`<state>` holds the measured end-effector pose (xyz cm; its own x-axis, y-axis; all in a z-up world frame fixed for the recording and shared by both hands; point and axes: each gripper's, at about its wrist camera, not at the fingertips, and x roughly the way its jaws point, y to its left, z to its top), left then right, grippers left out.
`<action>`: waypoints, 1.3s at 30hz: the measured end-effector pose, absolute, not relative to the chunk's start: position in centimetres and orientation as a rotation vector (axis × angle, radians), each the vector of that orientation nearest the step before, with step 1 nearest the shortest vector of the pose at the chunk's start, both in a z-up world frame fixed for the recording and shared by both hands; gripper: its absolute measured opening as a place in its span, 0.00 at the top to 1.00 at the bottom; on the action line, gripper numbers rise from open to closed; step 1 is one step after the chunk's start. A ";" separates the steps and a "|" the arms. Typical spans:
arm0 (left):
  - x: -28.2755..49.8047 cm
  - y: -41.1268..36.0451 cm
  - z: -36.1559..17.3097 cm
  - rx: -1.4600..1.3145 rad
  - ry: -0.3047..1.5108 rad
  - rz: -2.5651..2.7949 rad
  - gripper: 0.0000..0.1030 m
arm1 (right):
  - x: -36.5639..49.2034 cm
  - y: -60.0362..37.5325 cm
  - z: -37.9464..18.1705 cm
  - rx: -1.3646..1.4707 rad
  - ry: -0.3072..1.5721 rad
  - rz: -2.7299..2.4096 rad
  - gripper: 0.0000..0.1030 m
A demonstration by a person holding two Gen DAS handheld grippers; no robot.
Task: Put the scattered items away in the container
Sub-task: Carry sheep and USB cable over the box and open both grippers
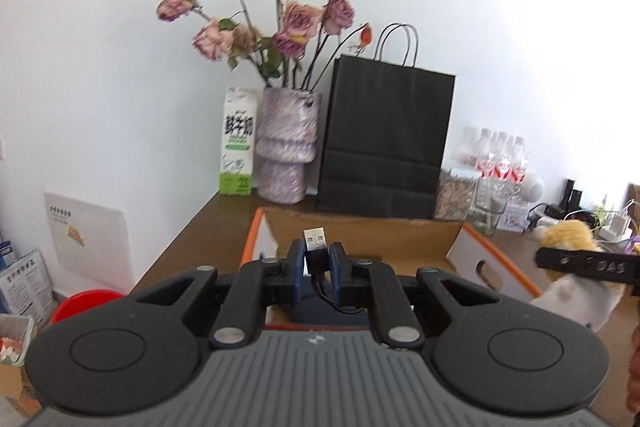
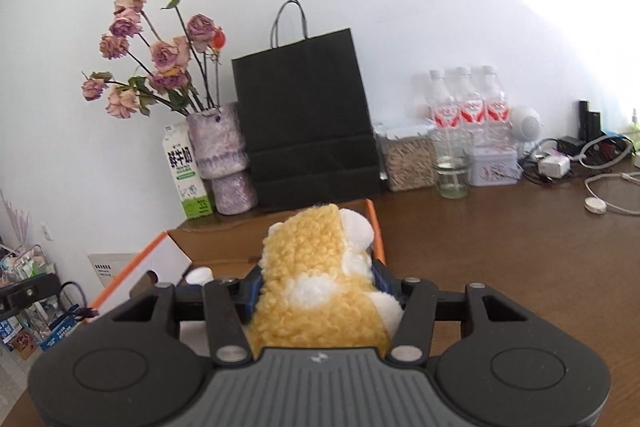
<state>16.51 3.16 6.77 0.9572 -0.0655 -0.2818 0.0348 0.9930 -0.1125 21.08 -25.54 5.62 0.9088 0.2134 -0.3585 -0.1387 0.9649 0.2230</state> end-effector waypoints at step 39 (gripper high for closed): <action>27.0 0.0 3.2 -0.075 0.299 0.071 0.00 | 32.4 -19.5 3.1 0.061 0.406 0.121 0.00</action>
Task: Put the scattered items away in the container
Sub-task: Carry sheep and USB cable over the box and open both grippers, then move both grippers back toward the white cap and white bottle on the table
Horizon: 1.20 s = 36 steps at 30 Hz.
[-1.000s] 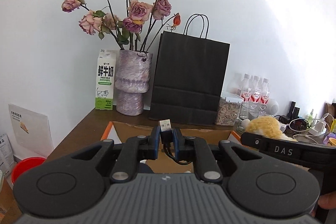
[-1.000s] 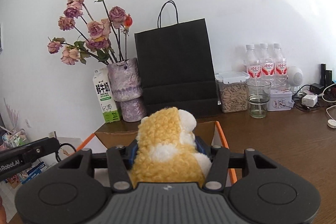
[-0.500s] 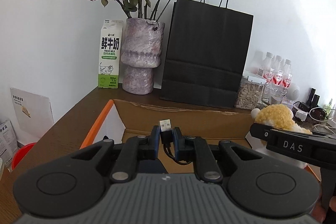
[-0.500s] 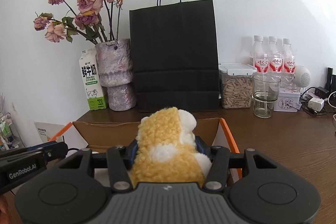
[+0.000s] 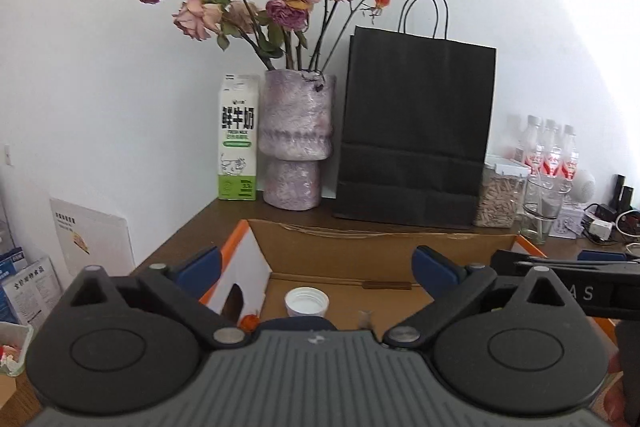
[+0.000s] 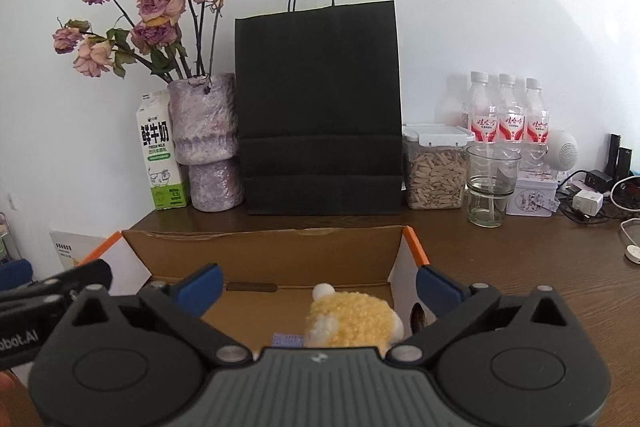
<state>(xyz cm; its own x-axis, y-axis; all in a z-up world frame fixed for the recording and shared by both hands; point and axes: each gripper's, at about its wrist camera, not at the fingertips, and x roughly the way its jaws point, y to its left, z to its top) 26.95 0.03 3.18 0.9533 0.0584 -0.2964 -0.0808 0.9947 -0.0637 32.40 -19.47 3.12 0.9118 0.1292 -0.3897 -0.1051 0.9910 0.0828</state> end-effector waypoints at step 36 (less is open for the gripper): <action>24.8 0.3 4.1 -0.093 0.326 0.134 0.00 | 29.0 -19.3 4.9 0.020 0.368 0.124 0.00</action>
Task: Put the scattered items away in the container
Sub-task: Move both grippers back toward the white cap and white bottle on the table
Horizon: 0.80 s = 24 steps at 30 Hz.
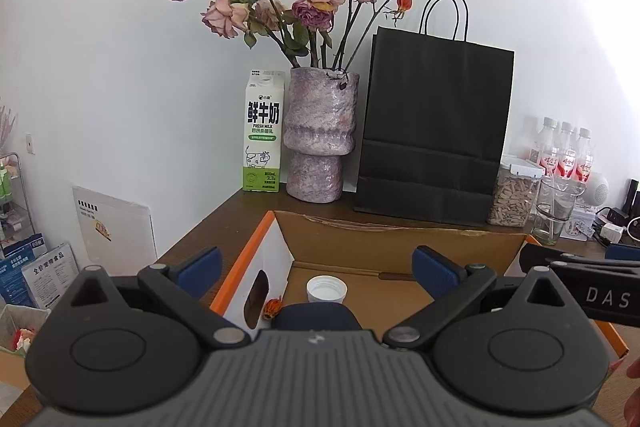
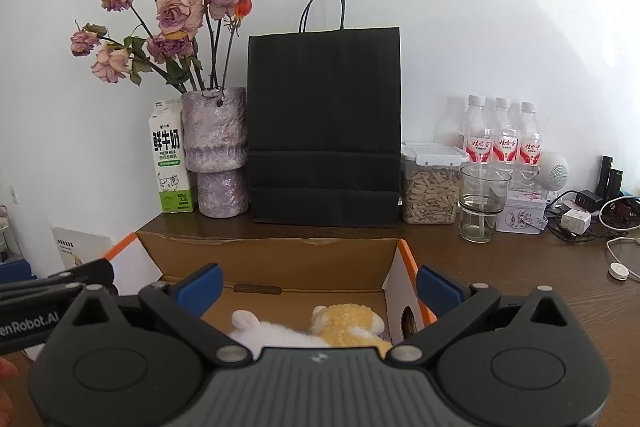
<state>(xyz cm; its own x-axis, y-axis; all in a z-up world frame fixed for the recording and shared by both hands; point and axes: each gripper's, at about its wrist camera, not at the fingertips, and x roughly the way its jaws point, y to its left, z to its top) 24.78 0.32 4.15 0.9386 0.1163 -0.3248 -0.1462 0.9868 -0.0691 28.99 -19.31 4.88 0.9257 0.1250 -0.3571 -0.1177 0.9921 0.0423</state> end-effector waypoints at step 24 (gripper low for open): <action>17.0 2.6 3.0 -0.048 0.386 0.161 0.00 | 20.0 -23.4 4.4 -0.013 0.401 0.083 0.00</action>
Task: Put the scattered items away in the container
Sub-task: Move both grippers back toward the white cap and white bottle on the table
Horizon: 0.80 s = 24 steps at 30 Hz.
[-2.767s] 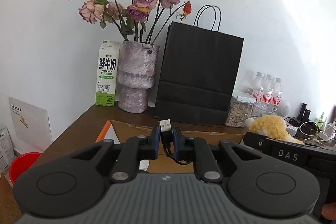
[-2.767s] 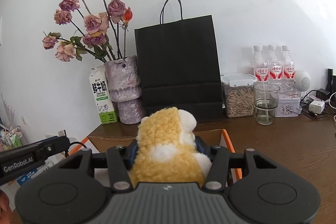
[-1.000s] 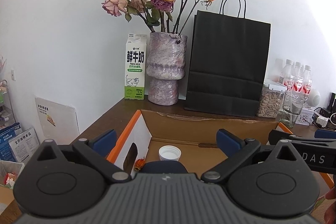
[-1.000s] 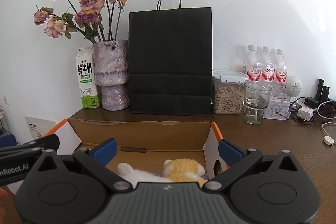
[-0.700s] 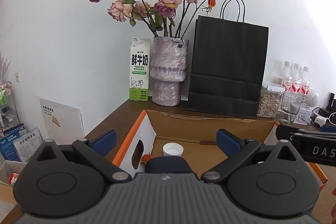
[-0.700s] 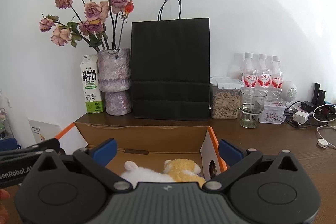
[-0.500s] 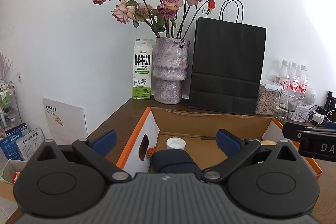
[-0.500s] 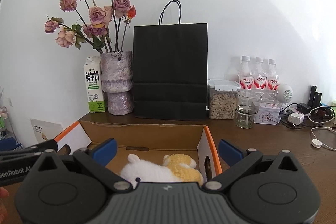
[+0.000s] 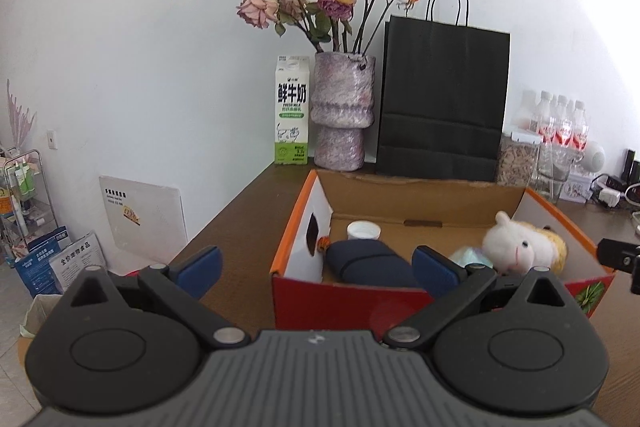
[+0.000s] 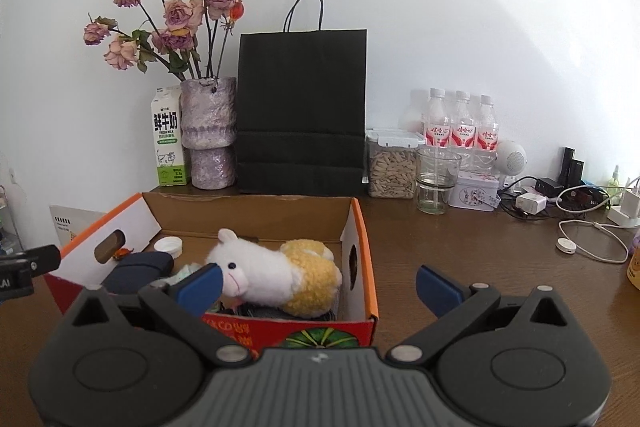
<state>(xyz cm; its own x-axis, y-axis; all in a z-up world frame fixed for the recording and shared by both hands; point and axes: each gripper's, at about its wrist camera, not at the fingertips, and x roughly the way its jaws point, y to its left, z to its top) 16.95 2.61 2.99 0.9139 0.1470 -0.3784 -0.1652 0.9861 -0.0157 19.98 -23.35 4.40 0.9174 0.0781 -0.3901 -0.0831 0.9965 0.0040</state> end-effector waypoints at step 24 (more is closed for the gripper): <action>18.5 1.6 -3.0 0.092 0.595 0.040 0.00 | 20.9 -23.4 -2.9 -0.102 0.624 0.116 0.00</action>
